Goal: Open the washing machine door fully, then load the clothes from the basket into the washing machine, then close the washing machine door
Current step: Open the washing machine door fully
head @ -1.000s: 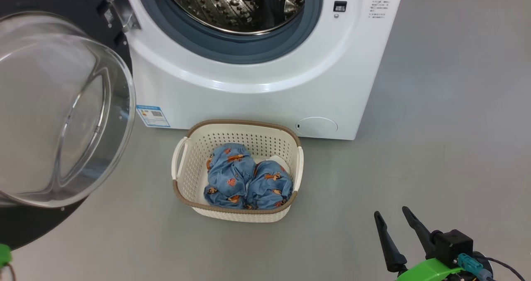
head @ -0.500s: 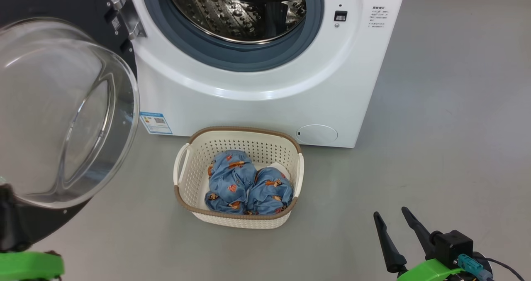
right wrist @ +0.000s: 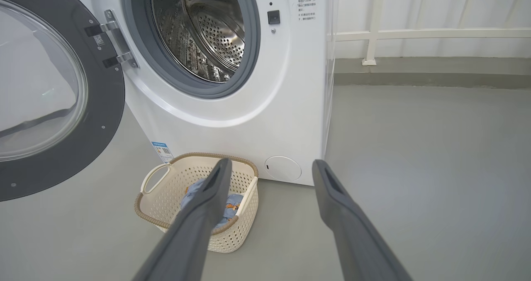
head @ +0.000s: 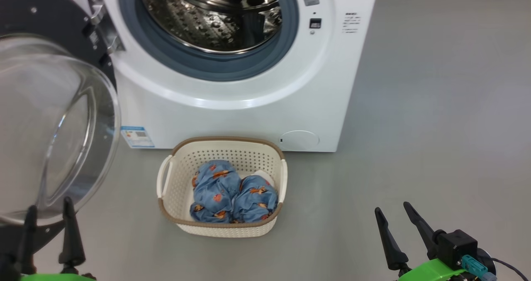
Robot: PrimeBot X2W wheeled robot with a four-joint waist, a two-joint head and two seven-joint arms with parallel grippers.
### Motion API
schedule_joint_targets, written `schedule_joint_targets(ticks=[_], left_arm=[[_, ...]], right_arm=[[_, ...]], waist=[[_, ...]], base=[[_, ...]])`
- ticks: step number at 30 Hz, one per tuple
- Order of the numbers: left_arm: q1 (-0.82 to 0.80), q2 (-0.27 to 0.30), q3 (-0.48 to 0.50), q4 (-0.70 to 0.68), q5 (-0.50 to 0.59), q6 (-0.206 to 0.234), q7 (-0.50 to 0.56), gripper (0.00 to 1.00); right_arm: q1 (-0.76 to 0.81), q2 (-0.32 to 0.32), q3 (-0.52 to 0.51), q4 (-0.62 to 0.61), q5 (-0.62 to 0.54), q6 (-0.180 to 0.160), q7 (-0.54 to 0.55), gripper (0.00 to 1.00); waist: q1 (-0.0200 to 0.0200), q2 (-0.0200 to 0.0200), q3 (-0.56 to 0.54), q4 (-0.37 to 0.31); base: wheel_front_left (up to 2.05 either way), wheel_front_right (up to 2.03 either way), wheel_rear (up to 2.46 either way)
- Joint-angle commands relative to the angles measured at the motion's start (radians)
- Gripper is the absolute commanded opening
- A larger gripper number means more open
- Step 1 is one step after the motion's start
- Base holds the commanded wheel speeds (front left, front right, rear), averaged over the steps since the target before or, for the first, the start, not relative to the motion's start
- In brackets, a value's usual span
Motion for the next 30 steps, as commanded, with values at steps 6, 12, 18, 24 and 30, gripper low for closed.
schedule_joint_targets(ticks=[6, 12, 18, 24, 30], left_arm=[[0.042, 0.022, -0.026, -0.026, 0.03, 0.005, -0.006, 1.0], [0.076, 0.024, -0.027, -0.022, 0.04, 0.005, -0.006, 1.0], [0.094, 0.012, -0.026, -0.033, 0.059, 0.005, -0.006, 1.0], [0.106, 0.004, -0.027, -0.035, 0.069, 0.005, -0.006, 1.0], [0.114, 0.004, -0.038, -0.038, 0.069, 0.005, -0.006, 1.0]], right_arm=[[0.009, -0.003, 0.032, -0.054, -0.019, 0.002, -0.012, 1.0], [0.025, -0.003, 0.027, -0.072, -0.026, 0.002, -0.012, 1.0], [0.047, -0.003, 0.008, -0.112, -0.034, 0.002, -0.012, 1.0], [0.059, -0.003, -0.006, -0.16, -0.041, 0.002, -0.012, 1.0], [0.067, -0.003, -0.016, -0.184, -0.047, 0.002, -0.012, 1.0]], waist=[[0.0, 0.0, -0.032, -0.078], [0.0, 0.0, -0.048, -0.128], [0.0, 0.0, -0.059, -0.161], [0.0, 0.0, -0.061, -0.174], [0.0, 0.0, -0.063, -0.173]], base=[[0.0, 0.0, 0.0], [0.0, 0.0, 0.0], [0.0, 0.0, 0.0], [0.0, 0.0, 0.0], [0.0, 0.0, 0.0]])
